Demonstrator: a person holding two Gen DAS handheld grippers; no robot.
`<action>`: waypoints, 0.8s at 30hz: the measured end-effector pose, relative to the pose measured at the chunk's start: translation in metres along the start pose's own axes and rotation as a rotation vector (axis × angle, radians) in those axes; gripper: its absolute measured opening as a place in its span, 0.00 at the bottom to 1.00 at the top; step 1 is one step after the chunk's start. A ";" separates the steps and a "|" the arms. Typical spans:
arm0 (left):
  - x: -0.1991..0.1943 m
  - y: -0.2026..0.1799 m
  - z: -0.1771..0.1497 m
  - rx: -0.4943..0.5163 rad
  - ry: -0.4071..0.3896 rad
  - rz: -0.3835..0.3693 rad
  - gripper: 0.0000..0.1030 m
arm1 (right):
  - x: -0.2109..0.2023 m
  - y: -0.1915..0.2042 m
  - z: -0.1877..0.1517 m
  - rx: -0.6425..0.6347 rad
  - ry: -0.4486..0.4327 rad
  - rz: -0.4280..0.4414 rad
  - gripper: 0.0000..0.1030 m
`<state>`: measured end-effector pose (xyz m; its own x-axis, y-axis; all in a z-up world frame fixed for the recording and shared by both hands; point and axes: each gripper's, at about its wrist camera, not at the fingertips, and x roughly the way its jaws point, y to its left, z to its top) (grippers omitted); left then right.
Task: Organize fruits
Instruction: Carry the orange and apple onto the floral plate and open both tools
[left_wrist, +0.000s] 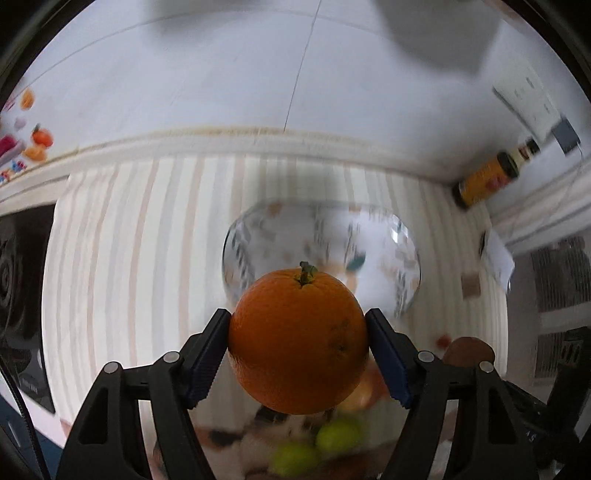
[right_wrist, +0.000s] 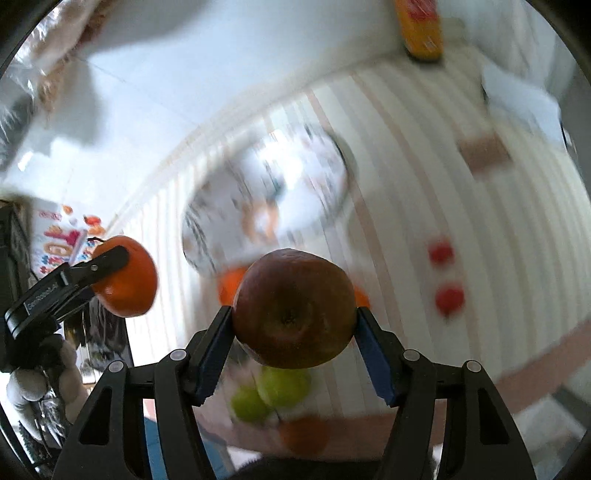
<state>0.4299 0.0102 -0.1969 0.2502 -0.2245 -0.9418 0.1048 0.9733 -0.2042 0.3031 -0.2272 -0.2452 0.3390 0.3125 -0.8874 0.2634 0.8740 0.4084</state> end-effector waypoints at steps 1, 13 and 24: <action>0.008 -0.001 0.012 -0.006 0.002 0.007 0.70 | 0.007 0.007 0.015 -0.016 -0.012 -0.014 0.66; 0.128 0.013 0.074 -0.143 0.231 0.023 0.70 | 0.132 0.049 0.121 -0.149 0.118 -0.155 0.66; 0.150 -0.002 0.076 -0.090 0.295 0.084 0.71 | 0.159 0.046 0.135 -0.201 0.236 -0.148 0.67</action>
<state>0.5405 -0.0291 -0.3175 -0.0367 -0.1326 -0.9905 0.0065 0.9911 -0.1329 0.4914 -0.1874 -0.3386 0.0859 0.2339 -0.9685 0.1024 0.9648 0.2421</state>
